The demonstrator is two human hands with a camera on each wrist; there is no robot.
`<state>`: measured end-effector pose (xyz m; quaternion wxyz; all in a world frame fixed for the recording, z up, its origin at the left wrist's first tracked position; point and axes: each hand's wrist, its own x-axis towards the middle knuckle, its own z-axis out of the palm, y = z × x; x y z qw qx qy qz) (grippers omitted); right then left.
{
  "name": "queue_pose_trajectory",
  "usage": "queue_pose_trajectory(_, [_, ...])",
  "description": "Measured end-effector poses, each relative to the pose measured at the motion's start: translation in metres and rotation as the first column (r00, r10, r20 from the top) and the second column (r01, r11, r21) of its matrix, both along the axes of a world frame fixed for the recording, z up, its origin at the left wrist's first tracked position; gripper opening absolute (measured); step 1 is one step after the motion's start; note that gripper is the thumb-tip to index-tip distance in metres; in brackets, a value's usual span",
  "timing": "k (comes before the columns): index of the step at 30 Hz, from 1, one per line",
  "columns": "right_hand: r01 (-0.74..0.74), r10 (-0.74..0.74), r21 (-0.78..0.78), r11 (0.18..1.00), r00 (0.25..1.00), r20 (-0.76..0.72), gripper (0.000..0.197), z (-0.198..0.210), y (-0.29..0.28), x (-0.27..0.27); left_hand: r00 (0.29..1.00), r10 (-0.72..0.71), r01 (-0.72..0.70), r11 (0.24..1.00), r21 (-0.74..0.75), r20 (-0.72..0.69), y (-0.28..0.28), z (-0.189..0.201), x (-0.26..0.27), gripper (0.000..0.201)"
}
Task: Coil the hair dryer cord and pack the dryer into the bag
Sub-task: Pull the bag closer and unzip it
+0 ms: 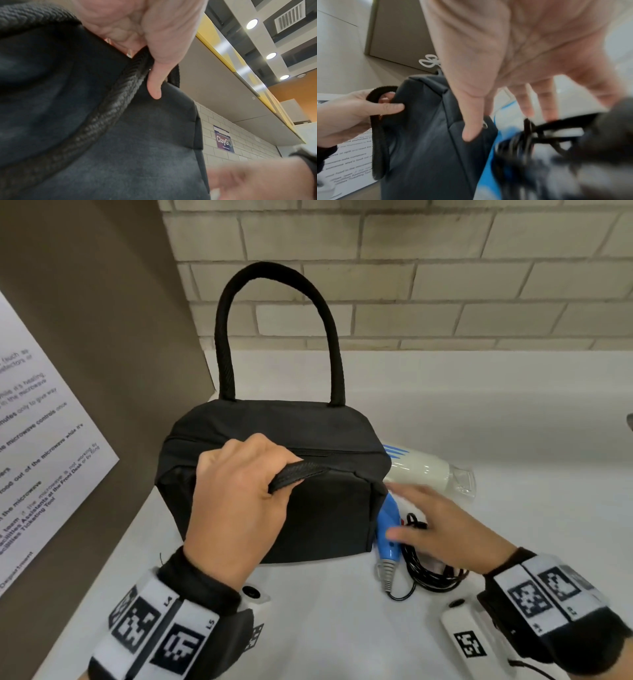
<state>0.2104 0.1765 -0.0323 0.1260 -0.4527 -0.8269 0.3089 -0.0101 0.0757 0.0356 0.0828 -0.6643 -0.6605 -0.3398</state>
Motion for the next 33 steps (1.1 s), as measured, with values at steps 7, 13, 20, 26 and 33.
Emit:
queue_pose_trajectory(7, [-0.074, 0.064, -0.133, 0.988, 0.995, -0.073, 0.024, 0.022, 0.009, -0.020, 0.995, -0.101, 0.100, 0.994, 0.038, 0.023, 0.002, -0.004, -0.003, 0.022])
queue_pose_trajectory(13, [0.056, -0.093, -0.258, 0.965, 0.986, -0.135, 0.034, 0.010, 0.015, -0.031, 0.992, -0.120, 0.115, 0.988, 0.104, 0.048, 0.005, -0.008, -0.005, 0.023])
queue_pose_trajectory(20, [0.150, -0.255, -0.396, 0.906, 0.940, -0.226, 0.033, 0.017, 0.015, -0.033, 0.989, -0.138, 0.132, 0.984, 0.120, 0.046, 0.007, -0.010, -0.007, 0.024])
queue_pose_trajectory(26, [0.159, -0.250, -0.354, 0.922, 0.941, -0.229, 0.024, 0.034, 0.010, -0.032, 0.991, -0.128, 0.121, 0.983, 0.138, 0.044, 0.007, -0.010, -0.010, 0.029])
queue_pose_trajectory(33, [0.122, -0.184, -0.258, 0.958, 0.955, -0.232, 0.022, 0.095, 0.010, -0.023, 0.989, -0.142, 0.136, 0.983, 0.120, 0.047, 0.009, -0.004, -0.014, 0.021])
